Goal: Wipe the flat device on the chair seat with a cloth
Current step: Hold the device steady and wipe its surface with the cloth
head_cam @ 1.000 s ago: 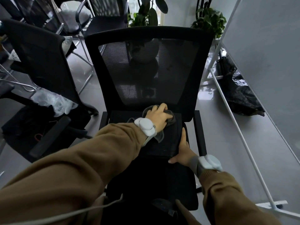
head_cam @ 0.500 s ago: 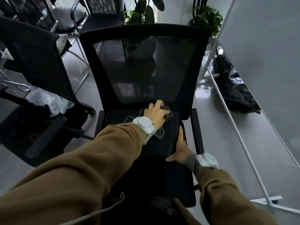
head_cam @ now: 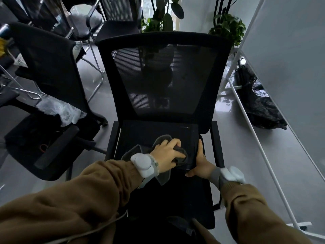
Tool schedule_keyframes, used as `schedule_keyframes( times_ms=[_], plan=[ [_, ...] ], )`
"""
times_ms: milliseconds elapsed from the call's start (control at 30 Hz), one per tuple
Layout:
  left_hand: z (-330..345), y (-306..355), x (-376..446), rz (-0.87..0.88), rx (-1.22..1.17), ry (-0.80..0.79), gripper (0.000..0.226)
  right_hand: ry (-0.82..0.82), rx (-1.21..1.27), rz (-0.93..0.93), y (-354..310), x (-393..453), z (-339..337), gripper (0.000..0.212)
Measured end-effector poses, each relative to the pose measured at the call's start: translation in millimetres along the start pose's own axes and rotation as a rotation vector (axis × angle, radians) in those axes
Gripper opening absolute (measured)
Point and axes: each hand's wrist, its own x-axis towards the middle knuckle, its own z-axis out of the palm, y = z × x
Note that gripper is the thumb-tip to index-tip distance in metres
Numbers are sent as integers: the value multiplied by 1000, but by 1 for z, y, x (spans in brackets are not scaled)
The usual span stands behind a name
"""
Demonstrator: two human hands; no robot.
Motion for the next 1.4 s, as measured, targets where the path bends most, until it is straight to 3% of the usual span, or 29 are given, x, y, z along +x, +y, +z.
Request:
schedule_keyframes(
  times_ms=[200,333,400,567,900,1133,1267,1400],
  plan=[
    [2,-5,-15,55,-2,-69,40,-62,120,-70,9,-9,-5,131],
    [-4,-10,-11,73,38,-42,39,19,199,-92,20,-16,-3,91],
    [-7,-12,-3,51,38,-18,40,46,211,-76,24,-19,-2,82],
    [-21,-20,31,-42,22,58,38,81,184,-59,26,-22,-2,76],
    [-56,2,85,-232,143,155,31,116,-140,-155,27,-20,-7,68],
    [-52,6,87,-328,74,169,35,139,42,-124,40,-17,-3,69],
    [-33,2,73,-278,47,233,37,138,133,-110,48,-15,0,68],
    [-19,0,59,-181,66,187,38,126,165,-111,48,-12,1,68]
  ],
)
